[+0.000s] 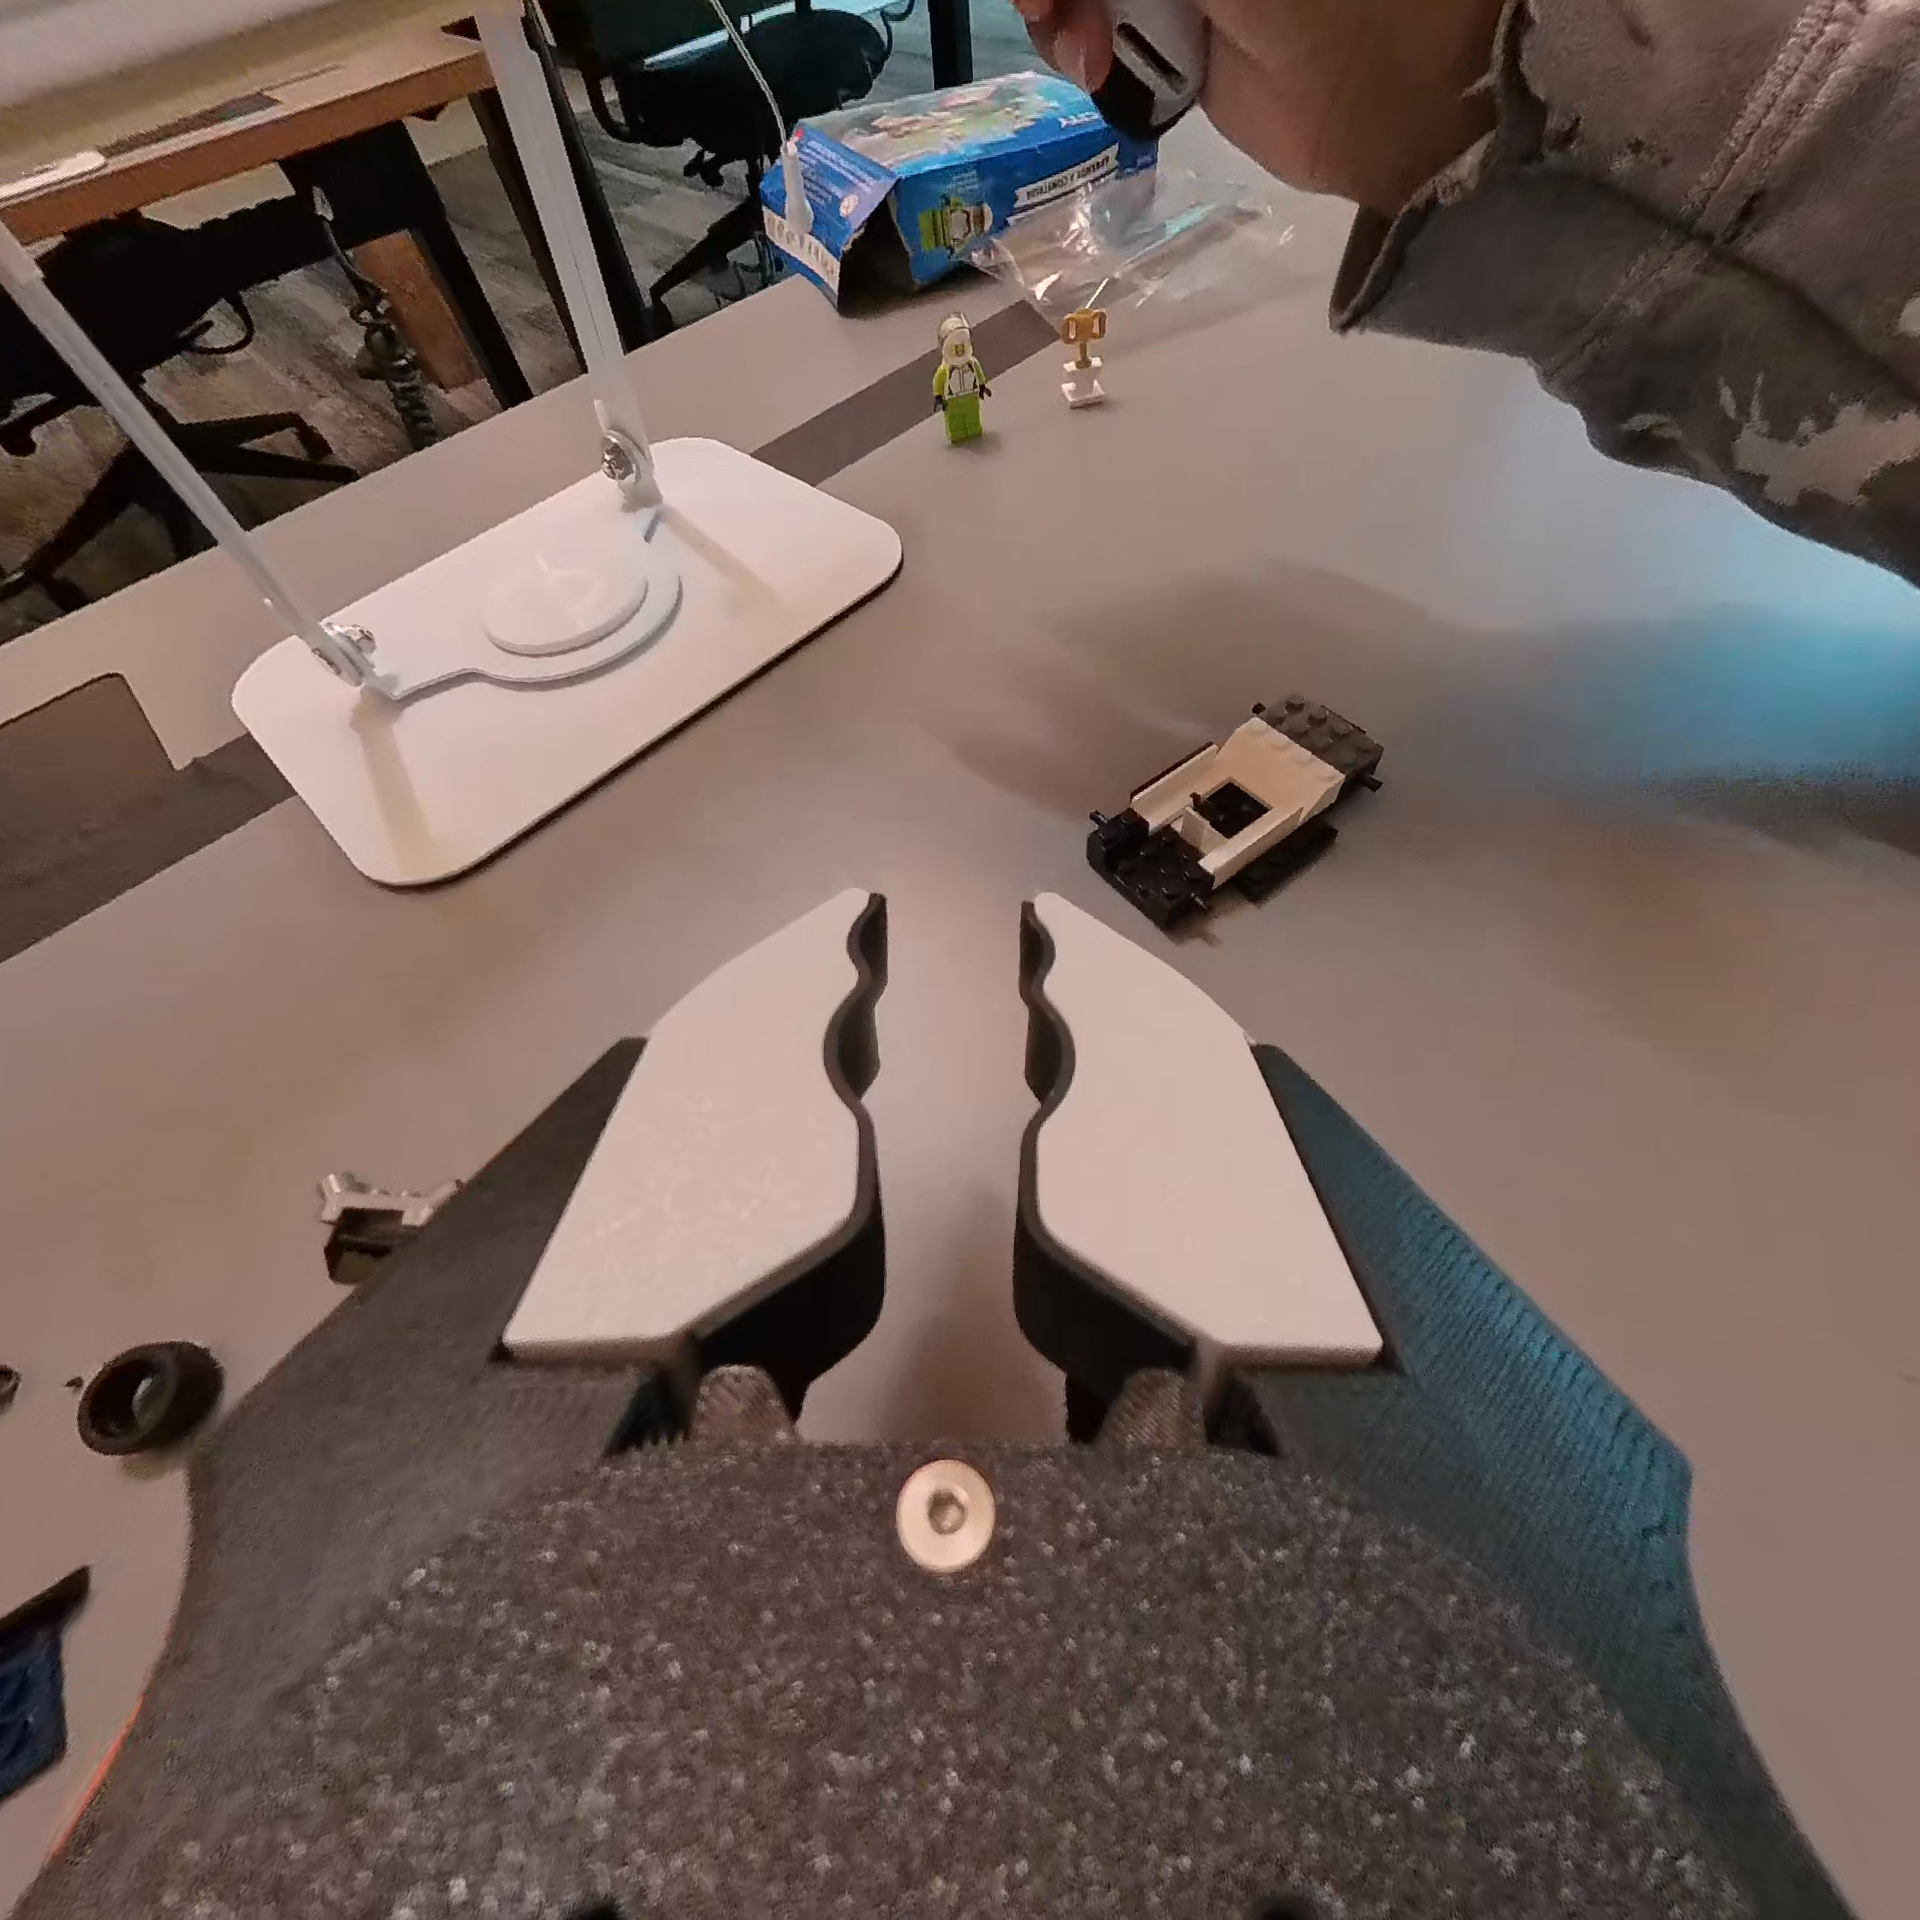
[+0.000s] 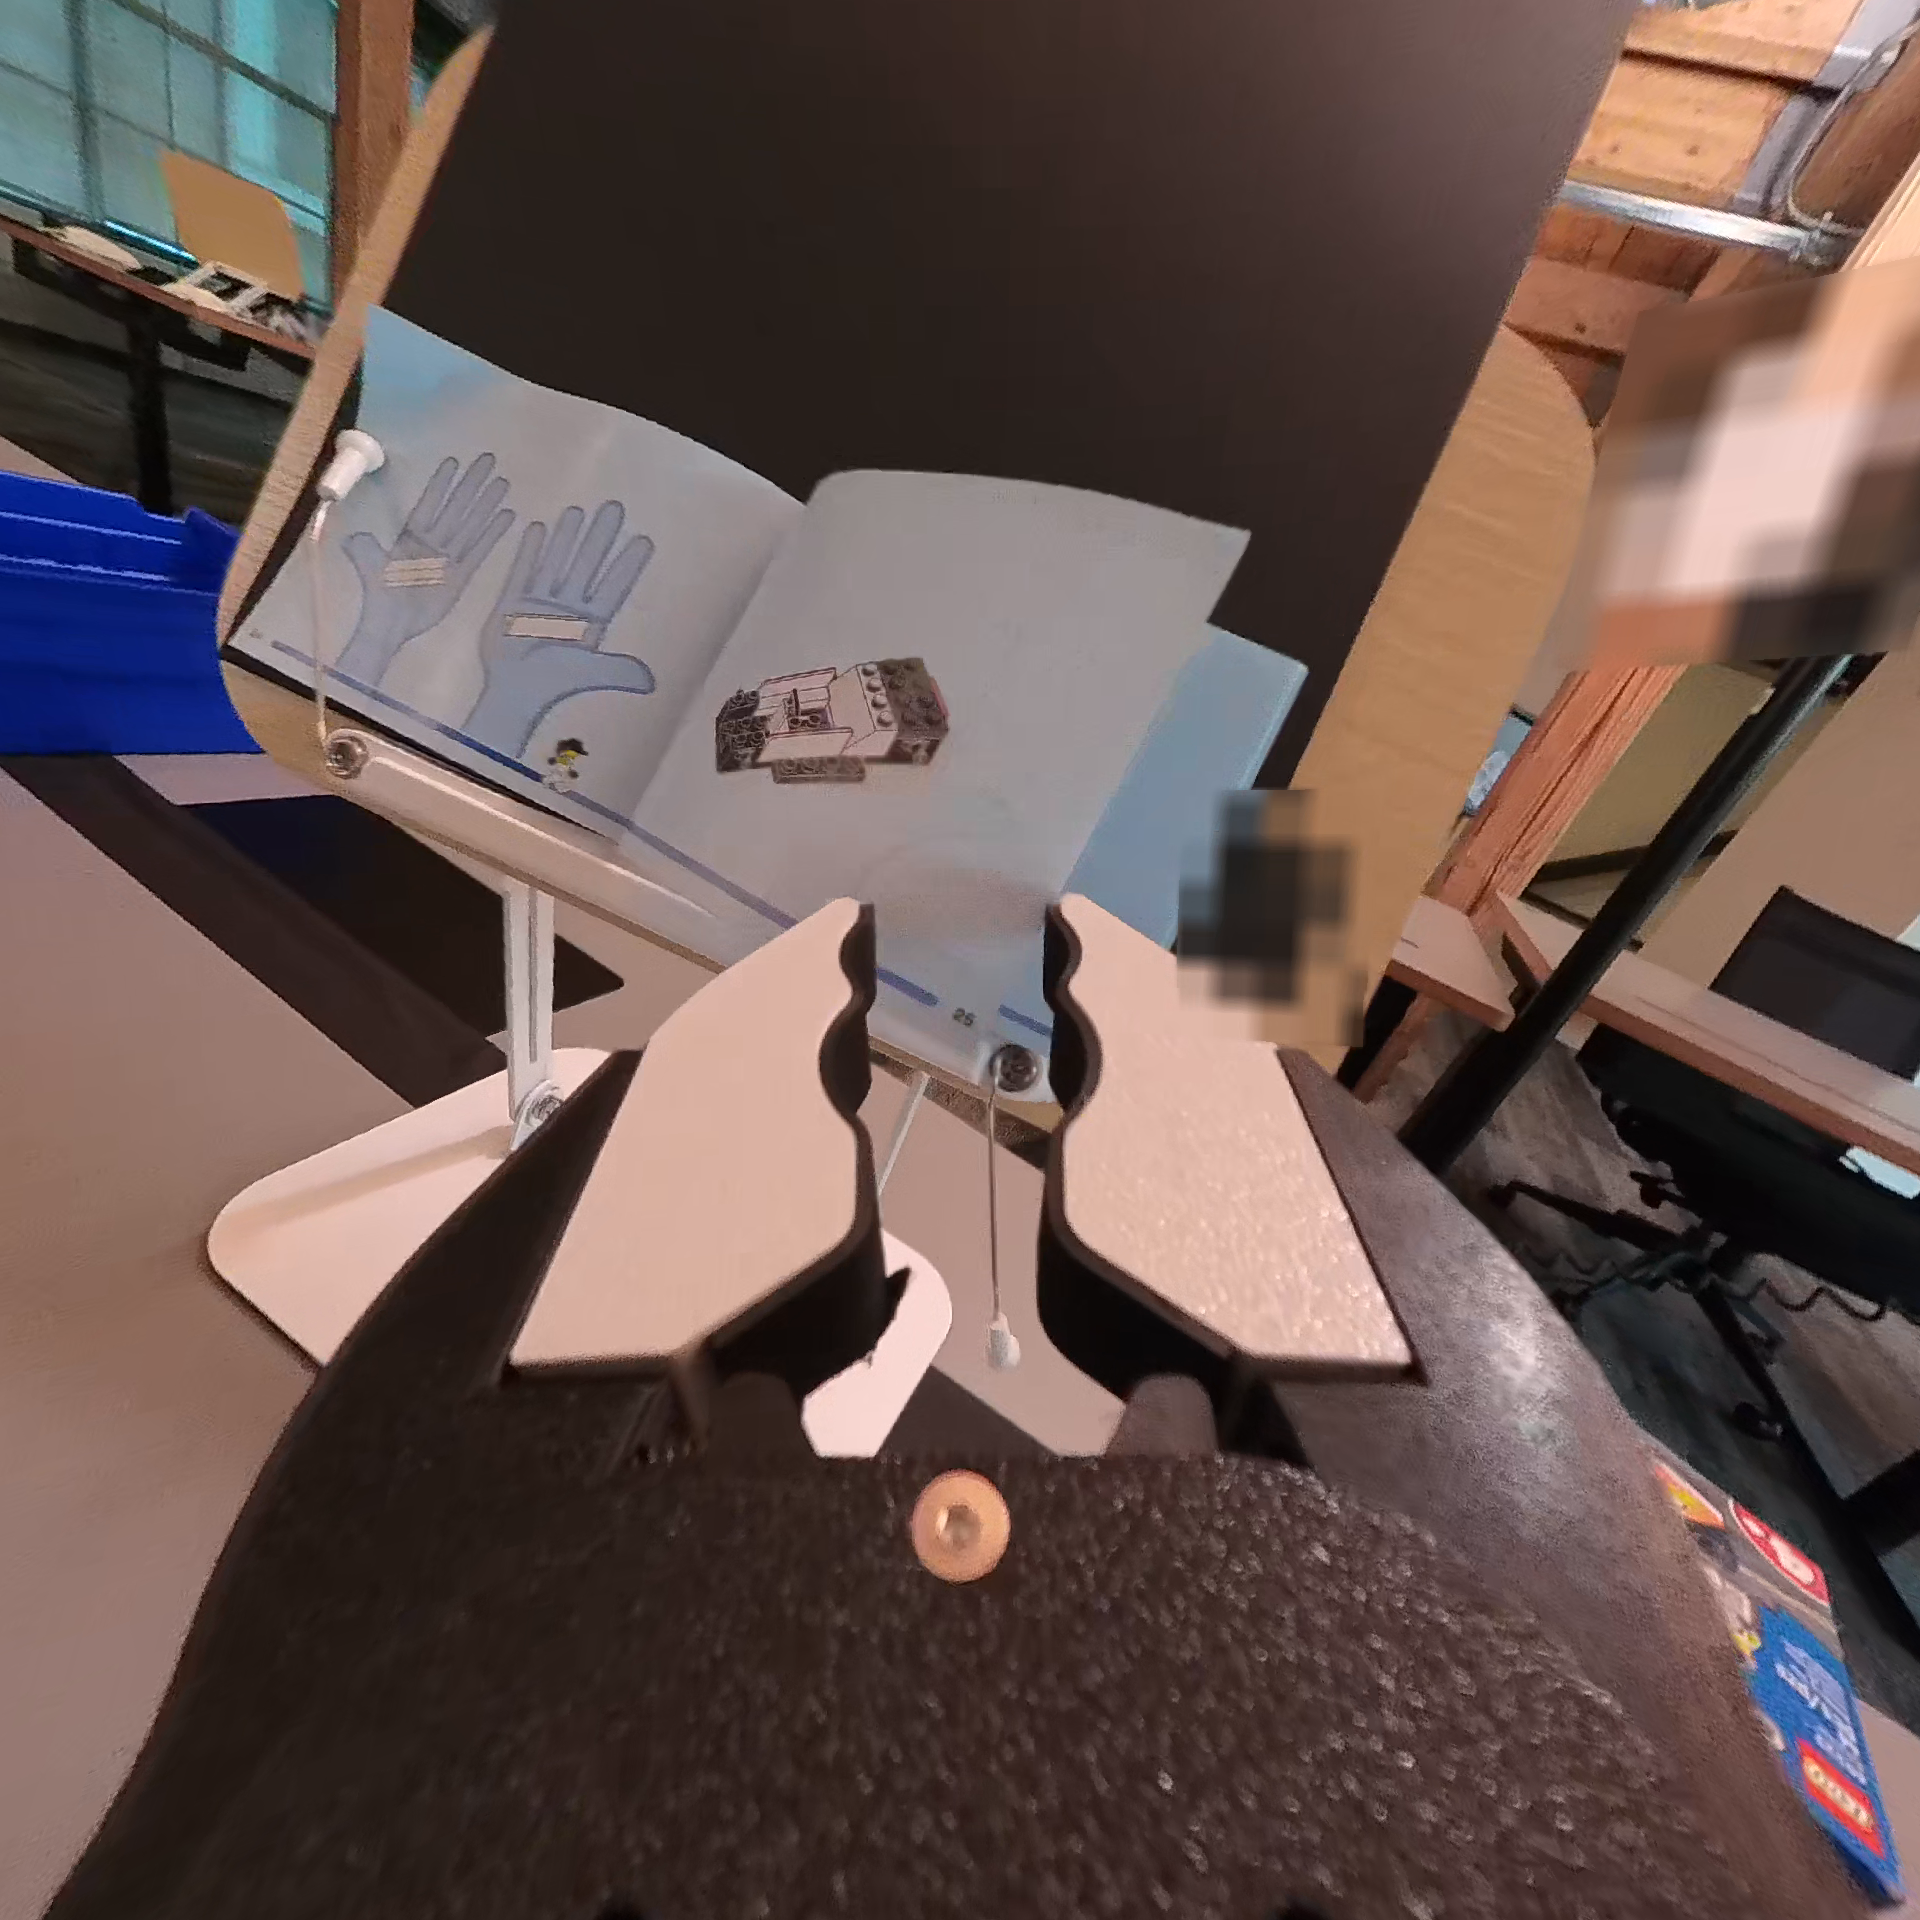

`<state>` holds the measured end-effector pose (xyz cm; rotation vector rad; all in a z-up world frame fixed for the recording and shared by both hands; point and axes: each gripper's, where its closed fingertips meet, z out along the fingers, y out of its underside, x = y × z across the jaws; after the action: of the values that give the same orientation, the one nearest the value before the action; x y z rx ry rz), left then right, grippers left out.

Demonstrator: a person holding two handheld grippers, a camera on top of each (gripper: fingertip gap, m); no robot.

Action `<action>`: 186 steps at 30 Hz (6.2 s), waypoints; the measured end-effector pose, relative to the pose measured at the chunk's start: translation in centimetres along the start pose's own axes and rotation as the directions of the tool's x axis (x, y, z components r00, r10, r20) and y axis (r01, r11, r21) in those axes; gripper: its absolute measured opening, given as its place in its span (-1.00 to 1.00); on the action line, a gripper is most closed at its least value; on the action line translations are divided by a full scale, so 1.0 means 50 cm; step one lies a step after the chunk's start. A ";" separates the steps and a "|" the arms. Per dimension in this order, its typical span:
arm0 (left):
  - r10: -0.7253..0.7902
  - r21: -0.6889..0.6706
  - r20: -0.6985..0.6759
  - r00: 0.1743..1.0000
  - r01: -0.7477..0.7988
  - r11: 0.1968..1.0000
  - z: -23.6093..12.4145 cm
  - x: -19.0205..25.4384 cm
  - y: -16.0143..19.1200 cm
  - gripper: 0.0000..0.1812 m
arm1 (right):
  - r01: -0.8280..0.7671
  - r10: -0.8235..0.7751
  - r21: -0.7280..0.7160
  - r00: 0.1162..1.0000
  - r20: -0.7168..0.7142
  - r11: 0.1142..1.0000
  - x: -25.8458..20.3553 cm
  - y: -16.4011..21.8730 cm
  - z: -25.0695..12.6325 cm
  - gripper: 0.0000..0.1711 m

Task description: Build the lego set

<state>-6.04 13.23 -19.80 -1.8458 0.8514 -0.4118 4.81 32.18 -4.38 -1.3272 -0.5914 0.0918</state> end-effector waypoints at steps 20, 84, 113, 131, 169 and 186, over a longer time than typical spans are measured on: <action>-0.088 0.257 0.030 0.996 0.077 0.963 0.036 -0.204 -0.397 -0.35 | 0.097 -0.124 0.154 0.977 0.175 0.983 -0.151 -0.080 0.001 -0.76; -0.489 0.213 0.062 0.870 0.467 0.858 -0.012 -0.477 -0.278 -0.94 | 0.032 0.011 -0.108 0.927 0.375 0.994 -0.162 -0.070 0.188 -0.76; -0.540 0.232 0.138 0.830 0.503 0.832 0.070 -0.450 -0.292 -0.96 | 0.066 -0.058 -0.008 0.918 0.393 0.998 -0.180 -0.100 0.175 -0.75; -0.786 0.530 -0.540 0.300 0.847 -0.041 0.034 -0.438 -0.211 -0.99 | 0.381 -0.346 -0.084 0.897 0.276 0.921 -0.218 -0.050 0.222 -0.78; -0.364 0.343 0.194 0.911 0.285 0.895 0.040 -0.438 -0.285 -0.89 | 0.279 -0.253 -0.299 0.960 0.123 0.913 -0.012 0.066 0.126 -0.74; -0.224 0.213 0.399 0.889 0.147 0.966 0.038 -0.470 -0.228 -1.00 | -0.236 0.227 -0.338 0.972 -0.067 0.911 0.131 0.123 0.094 0.03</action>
<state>-16.93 33.94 -8.02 -1.7631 0.3313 -0.1860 9.87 40.47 -7.21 -1.7358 -0.4358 0.1709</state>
